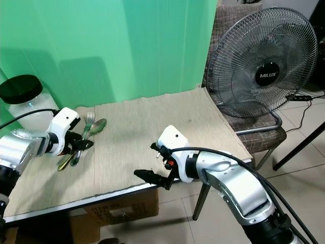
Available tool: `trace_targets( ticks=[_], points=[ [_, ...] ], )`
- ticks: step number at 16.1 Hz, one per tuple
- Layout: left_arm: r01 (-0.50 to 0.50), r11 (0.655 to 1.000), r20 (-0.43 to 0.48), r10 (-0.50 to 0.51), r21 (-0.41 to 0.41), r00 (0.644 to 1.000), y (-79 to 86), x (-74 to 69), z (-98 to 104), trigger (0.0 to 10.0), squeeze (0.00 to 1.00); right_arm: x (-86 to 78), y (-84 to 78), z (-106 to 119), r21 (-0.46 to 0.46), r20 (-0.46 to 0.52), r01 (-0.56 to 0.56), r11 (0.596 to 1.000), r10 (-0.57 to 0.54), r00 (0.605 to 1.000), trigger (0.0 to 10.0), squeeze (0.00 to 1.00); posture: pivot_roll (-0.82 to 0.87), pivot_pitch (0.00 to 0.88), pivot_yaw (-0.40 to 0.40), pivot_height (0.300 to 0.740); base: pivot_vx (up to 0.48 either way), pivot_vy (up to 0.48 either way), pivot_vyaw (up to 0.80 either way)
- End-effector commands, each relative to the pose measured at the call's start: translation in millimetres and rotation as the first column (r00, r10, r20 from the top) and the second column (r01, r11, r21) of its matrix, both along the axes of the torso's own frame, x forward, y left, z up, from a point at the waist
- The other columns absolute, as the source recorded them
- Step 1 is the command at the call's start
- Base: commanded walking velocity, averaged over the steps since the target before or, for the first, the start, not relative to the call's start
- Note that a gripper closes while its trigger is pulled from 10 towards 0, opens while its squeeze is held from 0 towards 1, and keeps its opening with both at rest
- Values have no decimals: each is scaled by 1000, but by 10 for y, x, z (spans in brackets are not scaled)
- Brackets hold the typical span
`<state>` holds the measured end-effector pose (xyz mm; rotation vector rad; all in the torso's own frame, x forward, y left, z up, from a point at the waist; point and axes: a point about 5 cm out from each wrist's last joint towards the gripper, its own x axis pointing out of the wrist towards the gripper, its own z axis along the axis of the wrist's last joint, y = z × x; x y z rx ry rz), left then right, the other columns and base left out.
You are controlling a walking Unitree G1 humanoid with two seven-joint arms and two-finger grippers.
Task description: Setting the table
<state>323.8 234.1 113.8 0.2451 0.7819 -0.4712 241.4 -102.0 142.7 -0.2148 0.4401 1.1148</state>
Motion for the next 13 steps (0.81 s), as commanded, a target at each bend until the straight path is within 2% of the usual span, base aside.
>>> trace_targets(
  ticks=[1,8,13],
  points=[
    [10,1000,5,-10,9,1000,-8,26,7,0,0,-13,0,9,-8,3,-15,1000,15,1000,10000,0,42,0,62,740,0,0,0],
    [19,999,-30,-18,38,999,17,31,-105,0,0,-32,3,2,-11,5,-12,1000,12,1000,10000,0,37,0,71,740,0,0,0],
    [32,998,-77,-28,49,997,39,-19,-227,0,0,-42,0,-8,-18,5,-17,1000,17,1000,10000,0,35,0,70,740,0,0,0]
  ],
)
